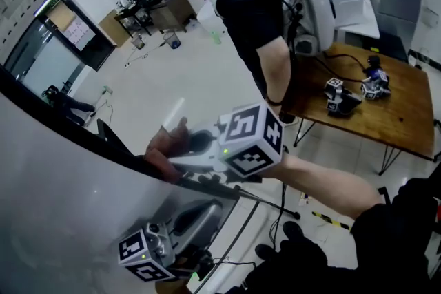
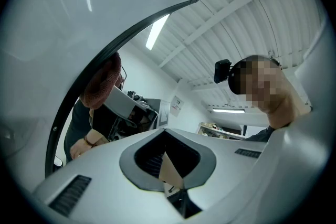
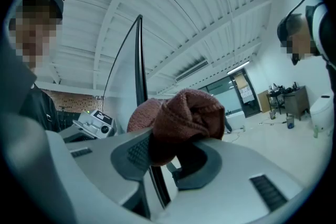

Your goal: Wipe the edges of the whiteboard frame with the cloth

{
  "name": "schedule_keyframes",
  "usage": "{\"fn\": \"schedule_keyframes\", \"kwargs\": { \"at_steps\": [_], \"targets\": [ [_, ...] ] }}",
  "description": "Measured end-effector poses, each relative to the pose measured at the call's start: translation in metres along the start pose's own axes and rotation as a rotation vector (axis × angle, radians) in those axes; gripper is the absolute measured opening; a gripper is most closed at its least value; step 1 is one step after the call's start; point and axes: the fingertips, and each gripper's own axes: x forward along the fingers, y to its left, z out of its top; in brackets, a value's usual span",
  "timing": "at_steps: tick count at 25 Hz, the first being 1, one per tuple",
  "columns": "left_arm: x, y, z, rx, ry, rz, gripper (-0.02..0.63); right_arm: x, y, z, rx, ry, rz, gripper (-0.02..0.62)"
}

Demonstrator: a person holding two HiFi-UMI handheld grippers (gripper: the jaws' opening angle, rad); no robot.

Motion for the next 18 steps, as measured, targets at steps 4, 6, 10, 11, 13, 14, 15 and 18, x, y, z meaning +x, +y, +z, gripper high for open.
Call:
{"fn": "schedule_keyframes", "kwargs": {
  "at_steps": [4, 6, 10, 11, 13, 14, 15, 18],
  "targets": [
    [0.001, 0.009, -0.014, -0.014, -0.002, 0.012, -0.014, -0.004, -0.005, -0.022, -0.016, 0.024, -0.038, 0.112],
    [0.004, 0.015, -0.022, -0.015, -0.001, 0.019, -0.014, -0.009, -0.009, -0.035, -0.021, 0.035, -0.054, 0.112],
    [0.003, 0.023, -0.037, -0.022, 0.005, 0.036, -0.014, -0.012, -0.015, -0.058, -0.020, 0.060, -0.077, 0.112],
    [0.001, 0.024, -0.039, -0.025, 0.004, 0.041, -0.014, -0.012, -0.015, -0.062, -0.017, 0.064, -0.082, 0.112],
    [-0.002, 0.025, -0.042, -0.032, 0.003, 0.050, -0.014, -0.011, -0.015, -0.067, -0.012, 0.072, -0.091, 0.112],
    [-0.004, 0.025, -0.043, -0.036, 0.002, 0.055, -0.014, -0.010, -0.014, -0.069, -0.011, 0.076, -0.095, 0.112],
    [-0.005, 0.026, -0.045, -0.038, 0.003, 0.060, -0.014, -0.010, -0.014, -0.071, -0.011, 0.080, -0.099, 0.112],
    [-0.007, 0.032, -0.054, -0.046, 0.003, 0.076, -0.014, -0.011, -0.017, -0.083, -0.019, 0.090, -0.118, 0.112]
  ]
}}
